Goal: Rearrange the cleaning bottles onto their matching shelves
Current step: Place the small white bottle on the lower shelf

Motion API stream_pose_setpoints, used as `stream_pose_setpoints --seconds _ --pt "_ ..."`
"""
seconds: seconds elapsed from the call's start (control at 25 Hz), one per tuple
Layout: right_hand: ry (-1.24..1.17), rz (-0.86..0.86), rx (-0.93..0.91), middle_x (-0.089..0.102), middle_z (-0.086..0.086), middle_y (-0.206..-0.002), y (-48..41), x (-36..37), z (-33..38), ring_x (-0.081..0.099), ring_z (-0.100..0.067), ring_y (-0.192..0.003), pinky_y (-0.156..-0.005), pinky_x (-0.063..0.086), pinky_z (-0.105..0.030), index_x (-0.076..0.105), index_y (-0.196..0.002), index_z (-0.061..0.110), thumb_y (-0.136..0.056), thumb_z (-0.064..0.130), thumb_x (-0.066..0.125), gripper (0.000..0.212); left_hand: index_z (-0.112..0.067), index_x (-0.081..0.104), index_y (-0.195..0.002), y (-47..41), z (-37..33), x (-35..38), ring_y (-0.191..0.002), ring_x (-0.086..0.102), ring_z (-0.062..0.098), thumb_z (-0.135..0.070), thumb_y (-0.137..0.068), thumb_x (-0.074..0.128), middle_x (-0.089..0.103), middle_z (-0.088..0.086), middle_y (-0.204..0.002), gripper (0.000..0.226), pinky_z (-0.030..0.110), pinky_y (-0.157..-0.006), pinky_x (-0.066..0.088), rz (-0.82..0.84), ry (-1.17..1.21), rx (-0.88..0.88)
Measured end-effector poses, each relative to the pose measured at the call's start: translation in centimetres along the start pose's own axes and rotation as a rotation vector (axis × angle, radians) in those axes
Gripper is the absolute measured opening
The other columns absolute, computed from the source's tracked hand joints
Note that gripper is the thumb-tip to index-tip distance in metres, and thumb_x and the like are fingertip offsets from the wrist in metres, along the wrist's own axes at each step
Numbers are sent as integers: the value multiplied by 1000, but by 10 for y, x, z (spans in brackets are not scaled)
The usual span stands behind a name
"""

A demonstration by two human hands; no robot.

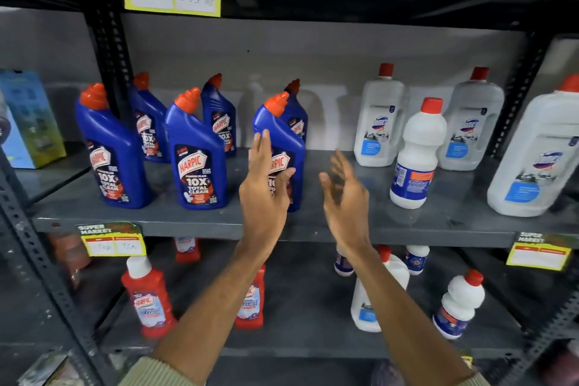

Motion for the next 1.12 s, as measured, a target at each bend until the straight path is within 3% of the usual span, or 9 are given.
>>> stream_pose_setpoints --seconds 0.16,0.28,0.32,0.4,0.44,0.6,0.76,1.0,1.12 --pt "75 -240 -135 56 -5 -146 -18 -84 7 50 -18 -136 -113 45 -43 46 -146 17 -98 38 58 54 -9 40 -149 3 -30 66 -133 53 21 -25 -93 65 50 4 -150 63 31 -112 44 174 55 -28" --pt "136 -406 -184 49 -10 -146 -34 -151 -4 45 -26 -137 -111 45 -51 47 -144 15 -97 37 61 54 -6 47 -144 12 -44 125 -90 66 15 -22 -92 68 72 14 -107 58 17 -88 50 248 105 -132" --pt "150 -424 -164 47 -11 -148 -42 -170 -17 44 -28 -138 -111 44 -52 44 -146 14 -97 38 60 57 -7 48 -143 16 -50 147 -95 67 7 -21 -93 67 74 10 -103 56 10 -81 49 283 130 -170" --pt "132 -344 -74 41 -12 -154 -61 -191 -46 40 -28 -144 -116 40 -53 36 -151 14 -97 38 59 63 -8 54 -138 21 -55 189 -86 62 -20 -21 -95 65 69 -20 -95 47 6 -77 47 339 171 -251" --pt "98 -257 -6 40 -10 -156 -68 -185 -60 40 -26 -145 -118 38 -51 32 -153 14 -99 37 57 64 -7 59 -132 21 -52 201 -78 60 -25 -21 -96 63 62 -30 -91 39 13 -79 47 351 201 -304" --pt "-33 92 154 62 -6 -134 -77 -155 -89 61 -16 -119 -110 47 -47 44 -143 14 -107 30 38 40 -11 67 -124 32 -61 238 -93 73 5 -20 -95 63 77 -2 -104 30 34 -92 59 333 251 -455" --pt "-148 149 141 65 -8 -130 -49 -143 -73 63 -24 -120 -106 50 -51 47 -140 16 -107 30 38 37 -16 72 -115 40 -76 202 -94 75 12 -15 -93 65 79 1 -100 23 42 -92 60 256 200 -397" --pt "-274 191 -3 66 8 -123 53 -129 -34 64 -10 -111 -89 51 -18 46 -139 25 -97 55 44 51 -23 68 -124 110 -82 113 -94 75 6 -19 -84 65 79 -14 -102 40 20 -79 60 208 243 -304" --pt "-330 262 81 62 14 -128 103 -102 -67 60 -5 -116 -92 45 -10 45 -139 33 -99 39 49 40 -16 71 -118 163 -40 95 -82 72 7 -20 -81 65 80 -5 -94 37 19 -71 56 210 224 -391"
Point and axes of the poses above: each hand's wrist, its own y-axis away from the middle knuckle, its own x-axis out of the palm, z = x × y, the point moved 9 cm from there along -y, towards the middle knuckle
